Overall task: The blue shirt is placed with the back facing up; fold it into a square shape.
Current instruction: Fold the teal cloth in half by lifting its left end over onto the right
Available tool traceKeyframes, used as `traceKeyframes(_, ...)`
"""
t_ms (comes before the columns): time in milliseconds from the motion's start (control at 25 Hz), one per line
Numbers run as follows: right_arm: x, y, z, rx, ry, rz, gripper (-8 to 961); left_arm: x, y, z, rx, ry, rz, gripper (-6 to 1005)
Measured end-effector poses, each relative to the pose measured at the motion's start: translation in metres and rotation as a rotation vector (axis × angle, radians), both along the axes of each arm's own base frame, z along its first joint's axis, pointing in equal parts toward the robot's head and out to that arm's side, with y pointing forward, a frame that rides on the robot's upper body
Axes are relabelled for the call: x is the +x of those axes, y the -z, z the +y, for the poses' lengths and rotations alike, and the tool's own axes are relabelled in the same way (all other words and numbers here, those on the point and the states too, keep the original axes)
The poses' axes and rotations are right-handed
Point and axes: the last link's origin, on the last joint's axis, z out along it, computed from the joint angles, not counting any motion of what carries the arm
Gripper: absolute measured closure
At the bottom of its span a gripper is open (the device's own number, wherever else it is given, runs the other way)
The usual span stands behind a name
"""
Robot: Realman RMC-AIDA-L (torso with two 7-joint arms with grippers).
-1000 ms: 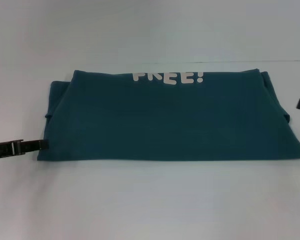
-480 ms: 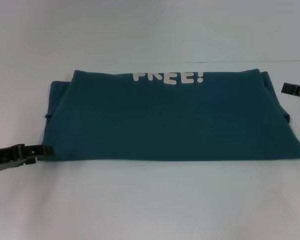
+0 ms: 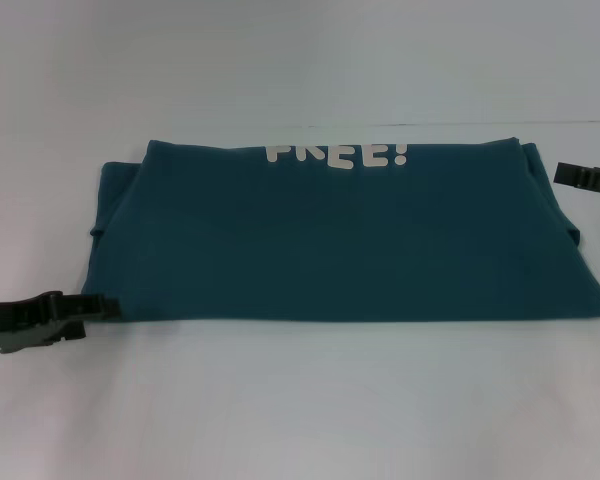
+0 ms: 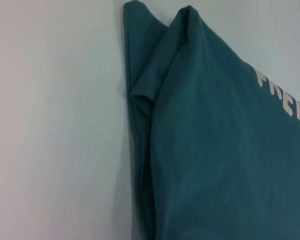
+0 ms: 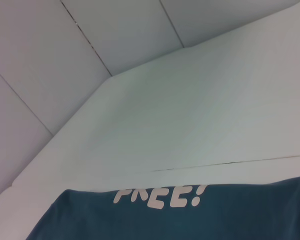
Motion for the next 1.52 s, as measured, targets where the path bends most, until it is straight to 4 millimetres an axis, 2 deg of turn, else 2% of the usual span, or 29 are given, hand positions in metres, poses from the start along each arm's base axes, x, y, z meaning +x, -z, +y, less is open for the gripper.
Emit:
traceKeyframes(560,0.001,0.000,-0.002,-0.006,-0.002,-0.005,30,-0.004,-0.001,0.007,-0.030,-0.057,0.052,282)
traceKeyframes(1520,0.003,-0.001,-0.004,0.004,0.006,0.004,31,0.005,0.004,0.022,-0.038,-0.039,0.078,283)
